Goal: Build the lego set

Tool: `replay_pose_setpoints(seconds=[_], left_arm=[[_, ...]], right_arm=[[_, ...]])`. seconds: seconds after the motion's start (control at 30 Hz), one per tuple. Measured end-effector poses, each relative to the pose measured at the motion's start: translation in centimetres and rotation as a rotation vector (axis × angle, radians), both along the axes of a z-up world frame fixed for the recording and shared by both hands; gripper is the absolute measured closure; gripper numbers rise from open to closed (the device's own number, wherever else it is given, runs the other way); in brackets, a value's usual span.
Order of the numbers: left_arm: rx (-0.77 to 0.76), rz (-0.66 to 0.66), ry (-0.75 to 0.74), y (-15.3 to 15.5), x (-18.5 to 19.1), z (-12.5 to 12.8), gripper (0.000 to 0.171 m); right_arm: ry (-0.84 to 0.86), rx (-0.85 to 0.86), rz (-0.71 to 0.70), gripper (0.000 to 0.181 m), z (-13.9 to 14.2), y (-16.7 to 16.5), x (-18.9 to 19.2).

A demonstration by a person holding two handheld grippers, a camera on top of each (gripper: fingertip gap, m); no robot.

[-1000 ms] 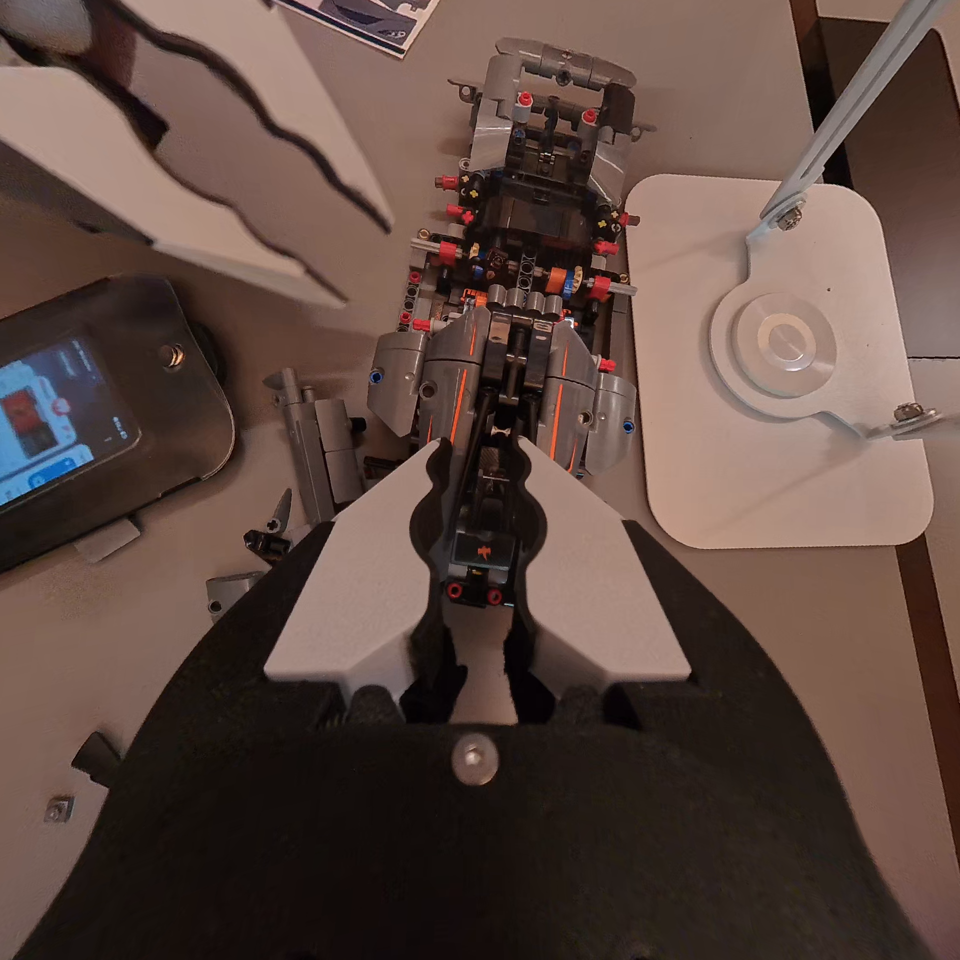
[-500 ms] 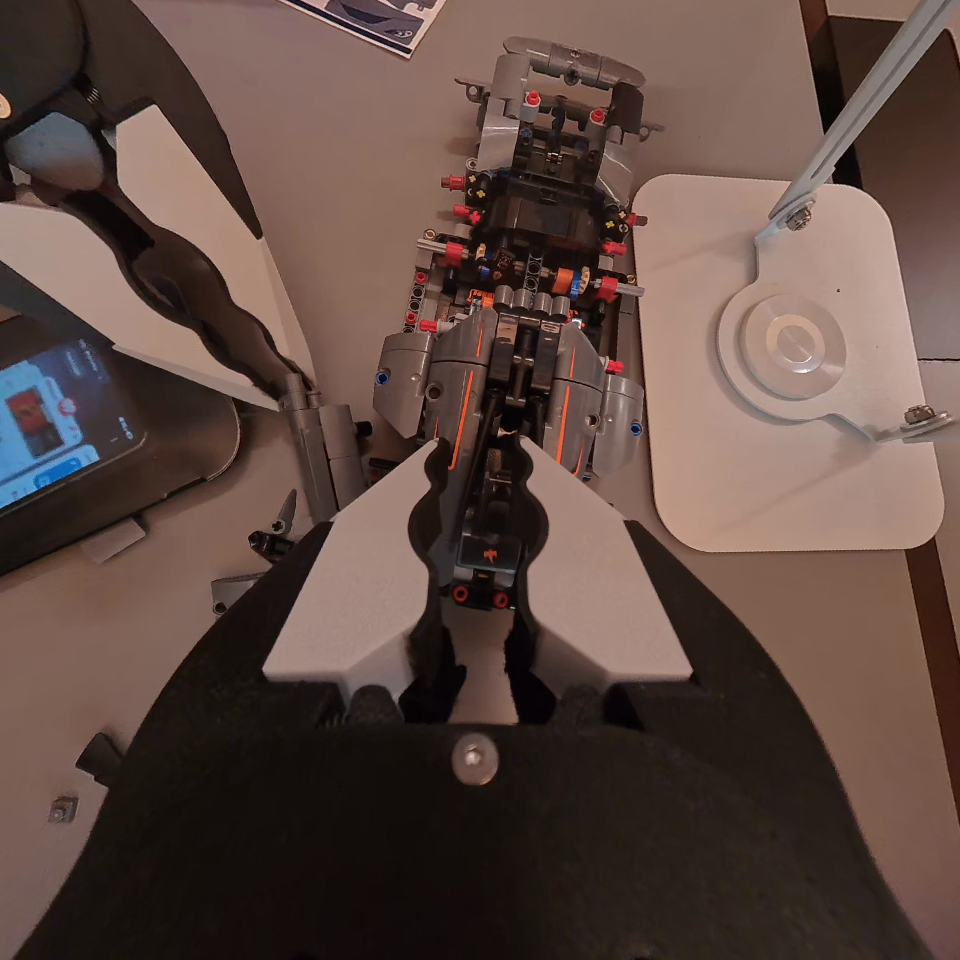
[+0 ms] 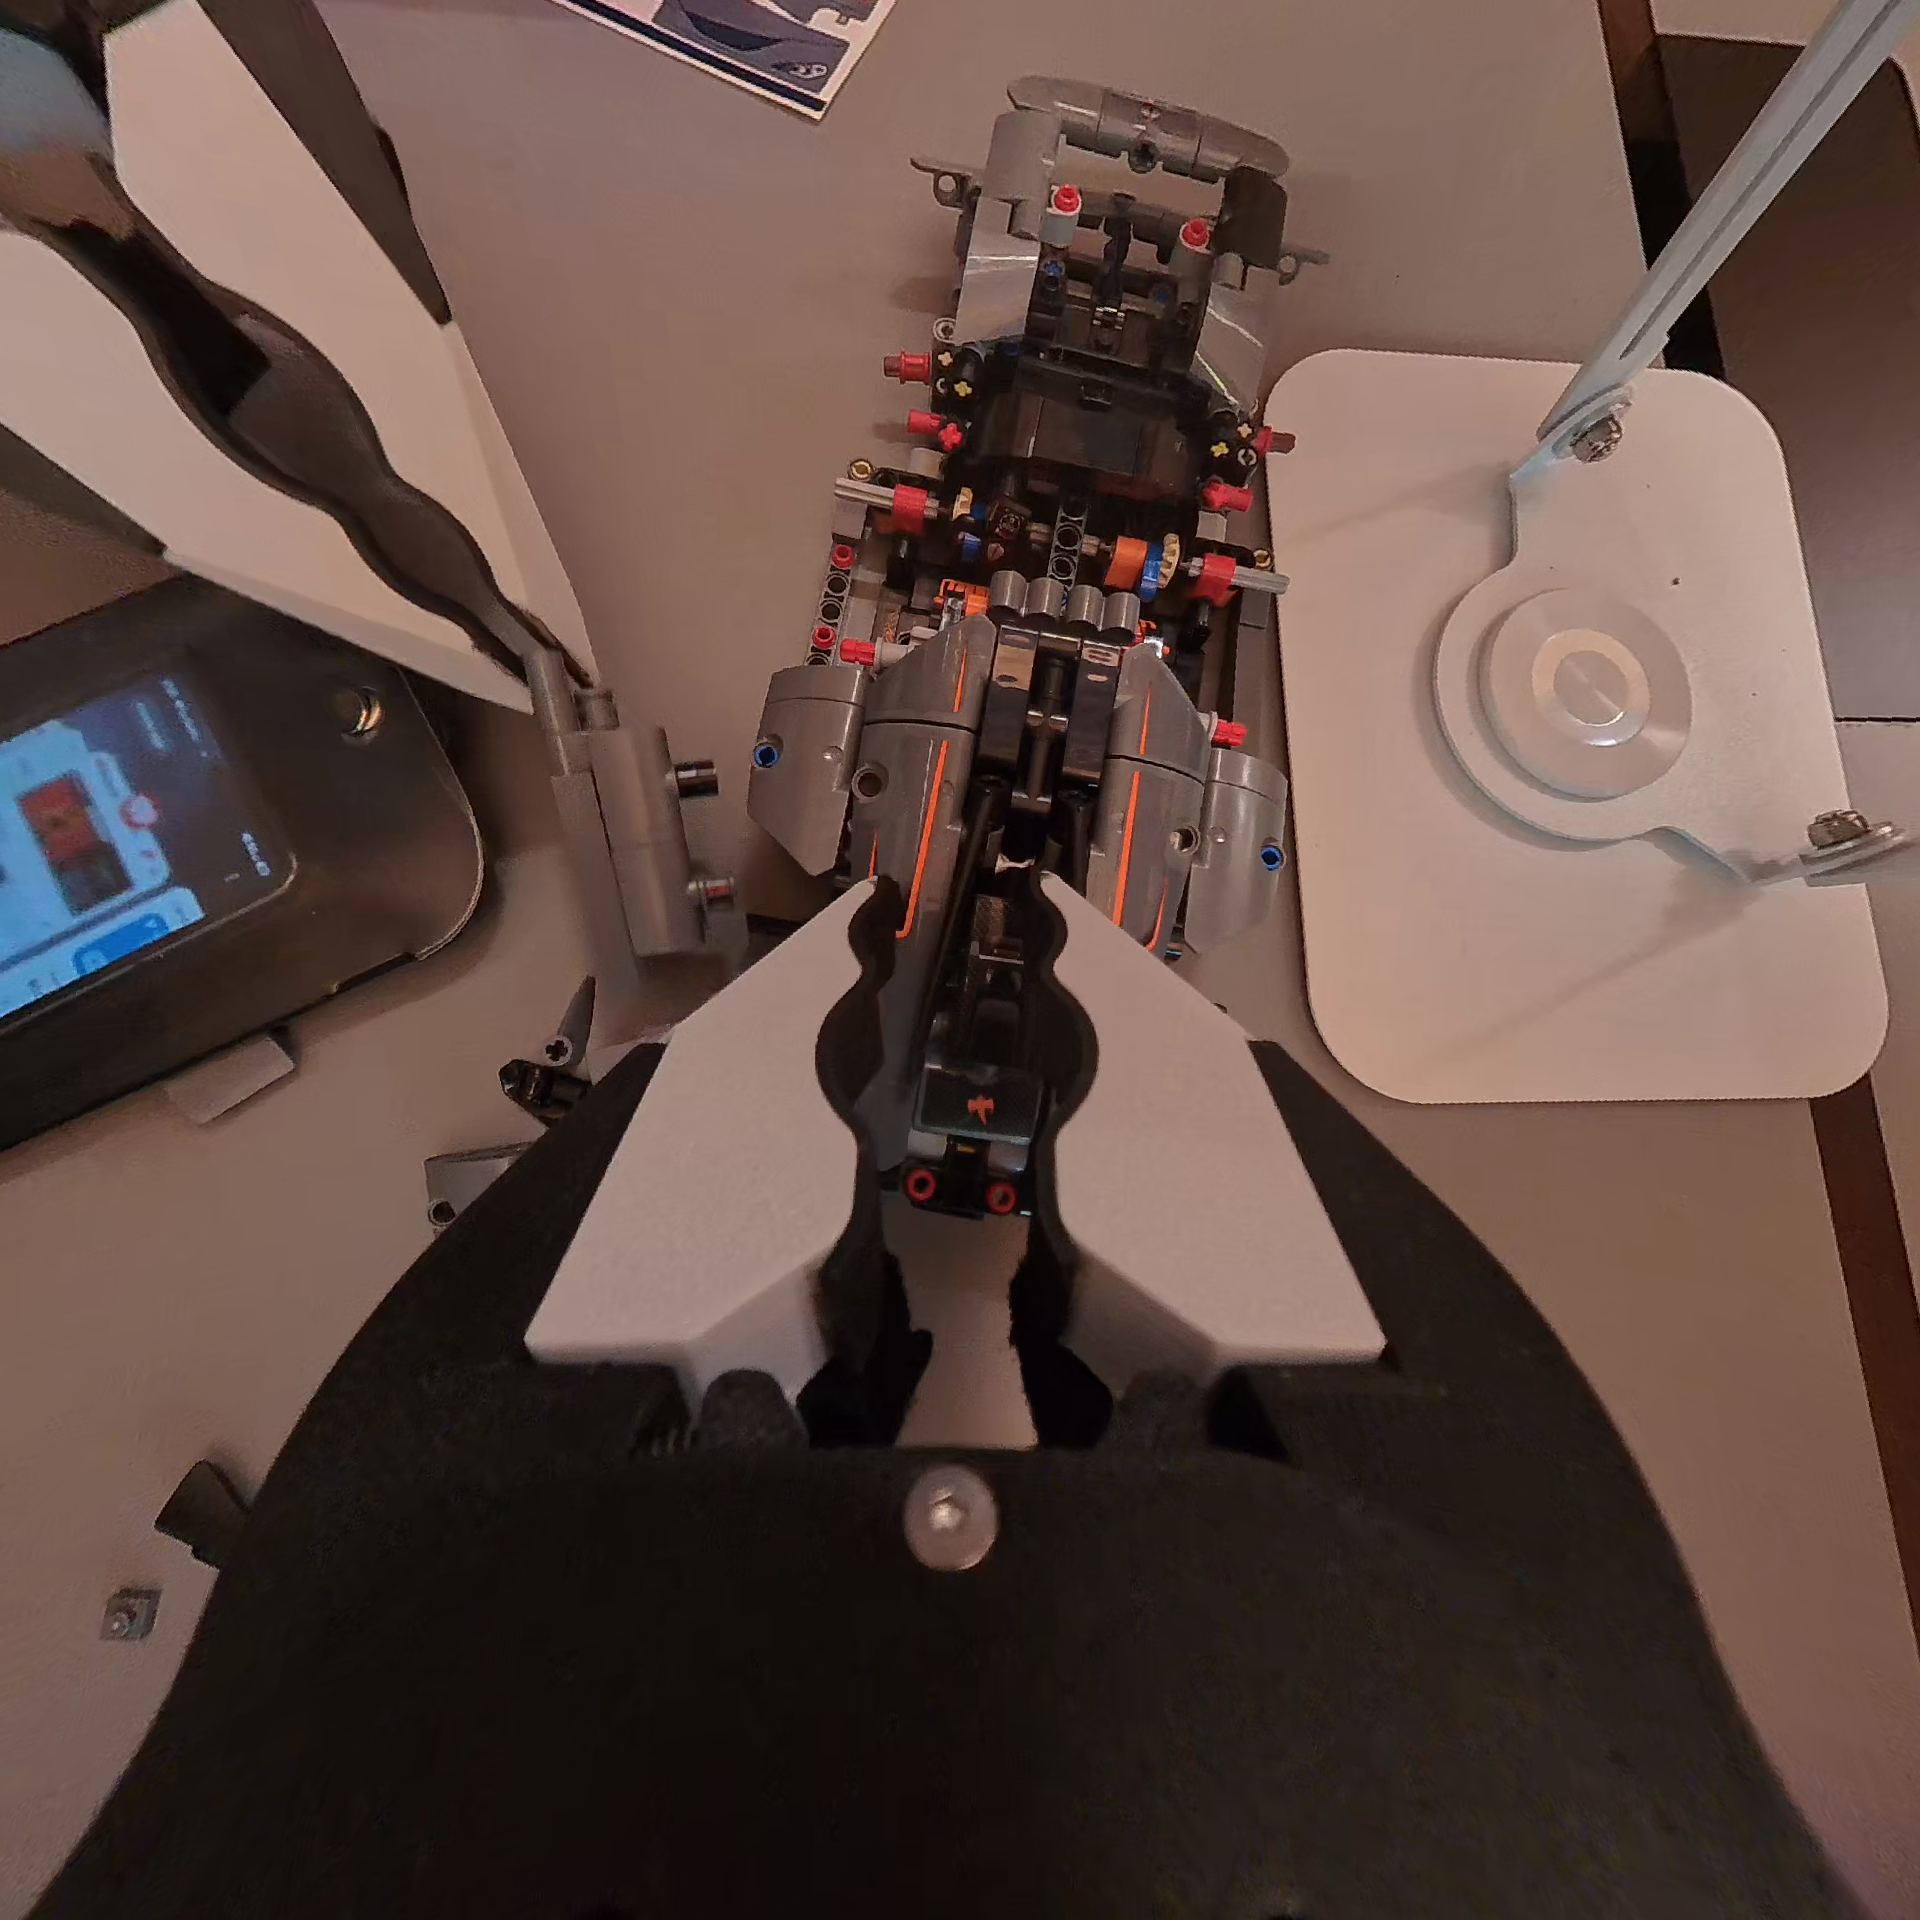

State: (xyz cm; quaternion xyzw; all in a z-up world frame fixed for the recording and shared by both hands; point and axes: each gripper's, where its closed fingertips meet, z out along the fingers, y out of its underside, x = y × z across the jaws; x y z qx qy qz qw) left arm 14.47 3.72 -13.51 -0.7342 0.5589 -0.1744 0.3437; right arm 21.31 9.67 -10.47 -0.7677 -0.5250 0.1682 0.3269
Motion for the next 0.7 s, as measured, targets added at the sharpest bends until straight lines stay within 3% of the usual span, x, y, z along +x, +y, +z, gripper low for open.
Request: replay_pose_setpoints(seconds=[0.27, 0.4, 0.57, 0.7], left_arm=[[0.131, -0.01, -0.017, 1.0, -1.8, 2.0, 0.168], [0.162, -0.02, -0.067, 1.2, -2.5, 3.2, 0.168], [0.184, -0.051, -0.134, 0.9, -2.6, 4.6, 0.168], [0.178, -0.055, -0.188, 0.8, -2.1, 5.2, 0.168]], right_arm=[[0.029, 0.019, 0.023, 0.158, 1.0, -0.4, -0.3], [0.092, 0.035, 0.114, 0.154, 2.7, -1.9, -1.5], [0.135, 0.01, 0.268, 0.141, 3.1, -4.8, -3.4], [0.124, -0.021, 0.298, 0.122, 2.3, -5.7, -4.1]])
